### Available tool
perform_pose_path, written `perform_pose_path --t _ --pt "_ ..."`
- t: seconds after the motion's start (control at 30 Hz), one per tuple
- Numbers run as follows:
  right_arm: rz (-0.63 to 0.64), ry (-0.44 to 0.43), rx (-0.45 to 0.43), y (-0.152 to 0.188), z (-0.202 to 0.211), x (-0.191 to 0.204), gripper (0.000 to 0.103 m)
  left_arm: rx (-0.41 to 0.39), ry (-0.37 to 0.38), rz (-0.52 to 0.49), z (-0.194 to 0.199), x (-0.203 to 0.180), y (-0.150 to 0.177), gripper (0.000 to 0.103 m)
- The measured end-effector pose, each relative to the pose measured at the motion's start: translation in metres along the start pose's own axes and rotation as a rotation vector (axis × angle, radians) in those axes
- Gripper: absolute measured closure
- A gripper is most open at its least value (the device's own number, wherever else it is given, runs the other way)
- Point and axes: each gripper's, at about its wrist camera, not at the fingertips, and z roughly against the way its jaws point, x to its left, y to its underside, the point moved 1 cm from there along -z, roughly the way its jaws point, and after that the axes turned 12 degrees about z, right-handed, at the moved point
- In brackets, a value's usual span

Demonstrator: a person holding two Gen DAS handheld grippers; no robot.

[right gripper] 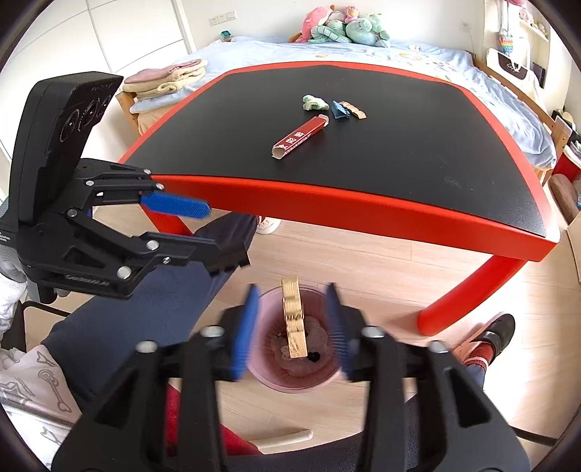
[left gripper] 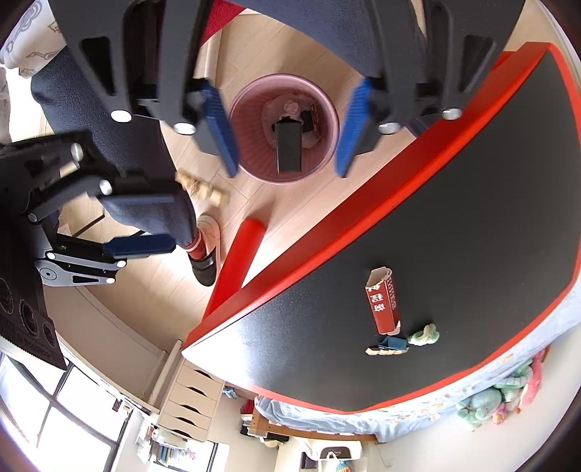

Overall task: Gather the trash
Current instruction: 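Open both tools to drop the clip and clothespin into the wastebasket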

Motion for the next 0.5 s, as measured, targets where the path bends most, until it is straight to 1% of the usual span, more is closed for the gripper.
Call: perform_pose_path --t 0.07,0.1,0.17,0.2,0.37,0.5 --pt "-0.019 0.007 -0.012 0.002 0.0 -0.003 0.016 -0.015 -0.004 0.015 0.002 0.003 -0.001 0.016" --pt "-0.026 0.01 -0.005 0.003 -0.002 -0.004 0.012 -0.02 -0.013 0.019 0.002 0.004 -0.001 0.014" --pt "-0.031 0.025 0.006 0.004 -0.005 -0.005 0.012 -0.025 -0.023 0.028 0.003 0.005 -0.001 0.012" --pt "-0.036 0.022 0.009 0.005 -0.006 -0.006 0.011 -0.027 -0.03 0.034 0.003 0.007 -0.001 0.009" --pt "-0.05 0.019 0.007 0.006 -0.008 -0.007 0.007 -0.033 -0.045 0.051 0.005 0.011 -0.002 0.008" --pt "-0.056 0.015 -0.001 0.006 -0.007 -0.009 0.006 -0.028 -0.04 0.064 0.006 0.013 -0.004 0.008"
